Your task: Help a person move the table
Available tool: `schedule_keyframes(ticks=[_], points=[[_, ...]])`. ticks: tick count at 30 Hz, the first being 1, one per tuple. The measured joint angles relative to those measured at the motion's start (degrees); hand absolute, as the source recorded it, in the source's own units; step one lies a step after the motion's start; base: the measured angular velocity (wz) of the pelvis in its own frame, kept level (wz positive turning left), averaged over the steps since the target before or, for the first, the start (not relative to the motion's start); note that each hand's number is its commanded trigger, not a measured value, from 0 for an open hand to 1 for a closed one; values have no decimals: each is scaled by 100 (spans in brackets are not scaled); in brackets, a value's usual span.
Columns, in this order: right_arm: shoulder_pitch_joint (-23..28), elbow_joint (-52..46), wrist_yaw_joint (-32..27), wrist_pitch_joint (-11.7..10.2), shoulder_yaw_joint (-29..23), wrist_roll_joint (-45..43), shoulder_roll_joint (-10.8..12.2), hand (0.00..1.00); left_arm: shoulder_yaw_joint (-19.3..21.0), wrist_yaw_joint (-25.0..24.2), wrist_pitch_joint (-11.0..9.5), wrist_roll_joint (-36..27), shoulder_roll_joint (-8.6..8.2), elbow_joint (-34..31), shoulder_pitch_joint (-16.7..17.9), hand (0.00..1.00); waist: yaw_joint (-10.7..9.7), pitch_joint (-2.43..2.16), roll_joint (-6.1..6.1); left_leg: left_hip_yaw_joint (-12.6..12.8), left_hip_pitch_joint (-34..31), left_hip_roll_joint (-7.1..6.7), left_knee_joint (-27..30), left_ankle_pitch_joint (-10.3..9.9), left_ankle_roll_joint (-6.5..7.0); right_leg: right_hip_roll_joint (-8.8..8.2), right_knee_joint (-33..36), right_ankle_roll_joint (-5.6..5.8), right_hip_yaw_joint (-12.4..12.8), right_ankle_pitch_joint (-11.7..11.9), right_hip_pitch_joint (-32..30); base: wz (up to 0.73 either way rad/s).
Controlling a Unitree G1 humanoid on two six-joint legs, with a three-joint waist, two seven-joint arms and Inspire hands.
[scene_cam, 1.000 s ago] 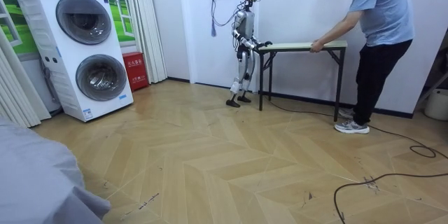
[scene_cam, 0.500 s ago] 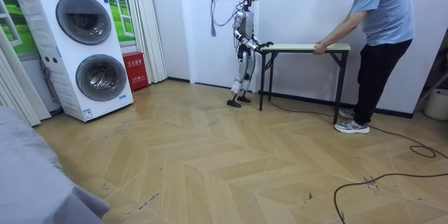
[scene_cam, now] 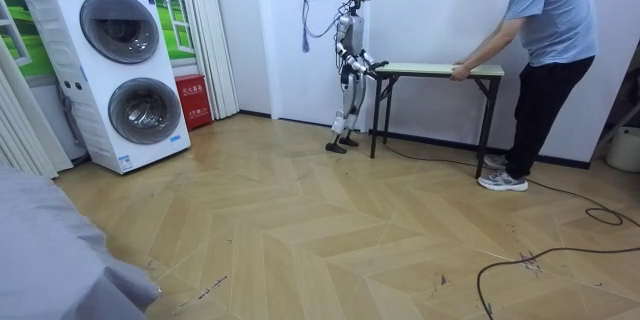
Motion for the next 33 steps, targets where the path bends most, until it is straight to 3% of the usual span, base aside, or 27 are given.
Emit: schedule_keyframes(ticks=[6, 20, 23, 26, 31, 33], points=[[61, -1, 259, 37, -21, 9, -19, 0, 27, -71, 0, 97, 2, 7, -4, 0, 5, -10, -57, 5, 12, 1, -3, 0, 0, -1, 2, 0, -3, 0, 3, 0], [92, -8, 539, 116, -24, 41, -135, 0, 47, -88, -5, 113, 21, 89, -9, 0, 50, -3, -45, 2, 56, 1, -44, -1, 0, 0, -2, 0, -9, 0, 45, 0], [132, -10, 539, 116, -21, 43, -132, 0, 16, 24, 42, 302, 119, 392, 30, 0, 54, 2, -69, -3, 92, 2, -79, -1, 1, 1, -6, 1, -8, 0, 63, 0], [179, -11, 540, 115, -24, 10, -145, 0, 15, 127, 138, 526, 228, 513, 289, 0, 32, 40, -141, -11, 59, 2, -79, -1, 1, 1, -7, 0, -26, 0, 36, 2], [244, -10, 650, 127, -24, -109, -177, 0, 22, 196, 237, 855, 404, 514, 477, 0, 33, 26, -143, -15, -23, 2, -67, -2, 3, -9, 3, -6, -172, 6, -45, 1], [315, -11, 736, 128, -25, -209, -228, 0, 22, 196, 237, 928, 465, 520, 499, 0, 31, -3, -95, -14, -31, 2, -73, -3, 4, -10, 7, -6, -170, 6, -57, 0]])
